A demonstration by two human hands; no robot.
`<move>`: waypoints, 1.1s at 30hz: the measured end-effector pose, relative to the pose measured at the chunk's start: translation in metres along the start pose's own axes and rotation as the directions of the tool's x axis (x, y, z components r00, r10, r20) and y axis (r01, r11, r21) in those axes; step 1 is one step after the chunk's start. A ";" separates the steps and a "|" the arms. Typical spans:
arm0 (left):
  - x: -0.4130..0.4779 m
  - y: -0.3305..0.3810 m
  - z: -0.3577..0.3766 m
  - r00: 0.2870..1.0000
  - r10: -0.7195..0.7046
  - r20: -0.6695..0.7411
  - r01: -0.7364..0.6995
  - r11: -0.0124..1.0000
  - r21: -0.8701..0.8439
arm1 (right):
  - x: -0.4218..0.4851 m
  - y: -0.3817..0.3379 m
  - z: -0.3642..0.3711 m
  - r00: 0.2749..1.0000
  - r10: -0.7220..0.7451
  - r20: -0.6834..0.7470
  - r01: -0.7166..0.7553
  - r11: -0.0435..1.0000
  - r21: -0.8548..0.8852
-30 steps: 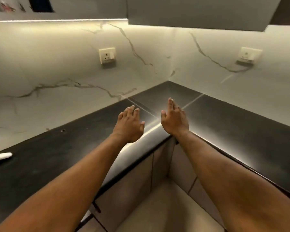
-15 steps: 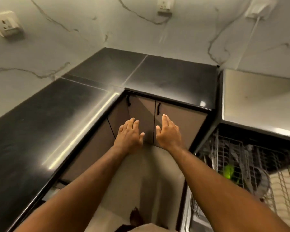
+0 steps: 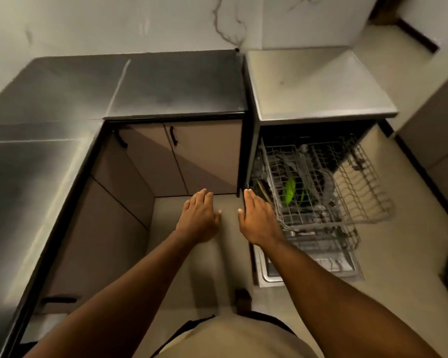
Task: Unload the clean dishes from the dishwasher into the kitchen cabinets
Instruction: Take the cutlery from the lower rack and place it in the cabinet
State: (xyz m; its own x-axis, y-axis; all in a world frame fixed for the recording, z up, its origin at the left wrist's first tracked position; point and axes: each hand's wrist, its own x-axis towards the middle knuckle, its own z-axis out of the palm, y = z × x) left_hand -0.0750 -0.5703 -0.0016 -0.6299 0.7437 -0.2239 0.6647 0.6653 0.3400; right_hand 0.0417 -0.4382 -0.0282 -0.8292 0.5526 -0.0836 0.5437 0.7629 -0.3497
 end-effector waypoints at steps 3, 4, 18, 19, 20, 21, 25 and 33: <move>-0.016 0.006 0.017 0.997 0.052 0.060 -0.054 0.998 0.019 | -0.028 0.009 0.000 1.000 0.027 0.010 -0.027 0.999 -0.042; -0.023 0.007 0.023 0.996 0.061 0.072 -0.062 0.998 0.016 | -0.037 0.011 0.001 0.999 0.042 0.012 -0.041 0.998 -0.042; -0.072 0.079 0.079 0.958 0.226 0.174 -0.237 0.971 0.043 | -0.144 0.082 0.012 0.956 0.291 0.035 -0.290 0.957 -0.018; -0.072 0.086 0.081 0.958 0.230 0.173 -0.240 0.970 0.038 | -0.147 0.088 0.011 0.956 0.291 0.030 -0.291 0.957 -0.012; -0.072 0.096 0.086 0.957 0.229 0.180 -0.239 0.970 0.035 | -0.151 0.097 0.010 0.956 0.291 0.029 -0.291 0.957 -0.004; -0.072 0.105 0.091 0.955 0.223 0.194 -0.234 0.972 0.036 | -0.156 0.106 0.009 0.955 0.293 0.035 -0.293 0.956 0.003; -0.073 0.146 0.118 0.948 0.186 0.259 -0.205 0.978 0.046 | -0.177 0.149 0.005 0.946 0.317 0.073 -0.318 0.948 0.005; -0.066 0.225 0.154 0.928 0.230 0.293 -0.254 0.966 0.046 | -0.204 0.234 -0.015 0.926 0.370 0.075 -0.373 0.927 0.033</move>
State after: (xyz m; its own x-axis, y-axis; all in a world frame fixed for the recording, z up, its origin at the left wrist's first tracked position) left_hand 0.1783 -0.4600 -0.0511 -0.3139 0.8625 -0.3970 0.8209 0.4566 0.3430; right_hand 0.3402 -0.3679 -0.0792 -0.5767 0.7686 -0.2768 0.8091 0.4906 -0.3235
